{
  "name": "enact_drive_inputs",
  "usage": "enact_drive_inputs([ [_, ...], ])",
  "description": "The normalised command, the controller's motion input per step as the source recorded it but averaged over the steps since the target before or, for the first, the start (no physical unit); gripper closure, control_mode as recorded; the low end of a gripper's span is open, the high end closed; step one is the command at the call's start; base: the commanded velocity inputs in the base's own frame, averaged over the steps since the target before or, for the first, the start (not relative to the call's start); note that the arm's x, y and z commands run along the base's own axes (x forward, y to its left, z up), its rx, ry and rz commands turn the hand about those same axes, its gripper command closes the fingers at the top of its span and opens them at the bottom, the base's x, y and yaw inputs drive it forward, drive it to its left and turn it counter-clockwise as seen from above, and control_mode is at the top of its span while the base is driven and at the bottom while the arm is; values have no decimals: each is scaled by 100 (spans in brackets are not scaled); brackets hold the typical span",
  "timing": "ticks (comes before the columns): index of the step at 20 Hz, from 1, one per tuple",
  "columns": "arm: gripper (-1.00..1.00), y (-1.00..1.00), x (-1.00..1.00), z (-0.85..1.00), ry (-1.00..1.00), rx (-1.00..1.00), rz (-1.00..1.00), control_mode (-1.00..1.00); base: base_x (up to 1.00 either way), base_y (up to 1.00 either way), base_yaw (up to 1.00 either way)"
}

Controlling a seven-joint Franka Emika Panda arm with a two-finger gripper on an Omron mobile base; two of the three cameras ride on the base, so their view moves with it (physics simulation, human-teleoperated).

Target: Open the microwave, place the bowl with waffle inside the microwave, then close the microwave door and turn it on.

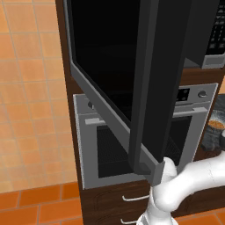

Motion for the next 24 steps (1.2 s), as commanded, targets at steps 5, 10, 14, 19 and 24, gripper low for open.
enact_drive_inputs([
  [5, -100, -3, 34, -58, 0, 0, -3, -100, 0, 0, 0],
  [10, -100, 0, 20, -50, 0, -1, -17, -100, 0, 0, 0],
  [14, -100, 18, -30, -20, -16, -4, -32, -100, 0, 0, 0],
  [19, -100, 51, 1, -2, -14, -2, -33, -100, 0, 0, 0],
  [24, -100, 12, 29, -52, -1, -17, -36, -100, 0, 0, 0],
])
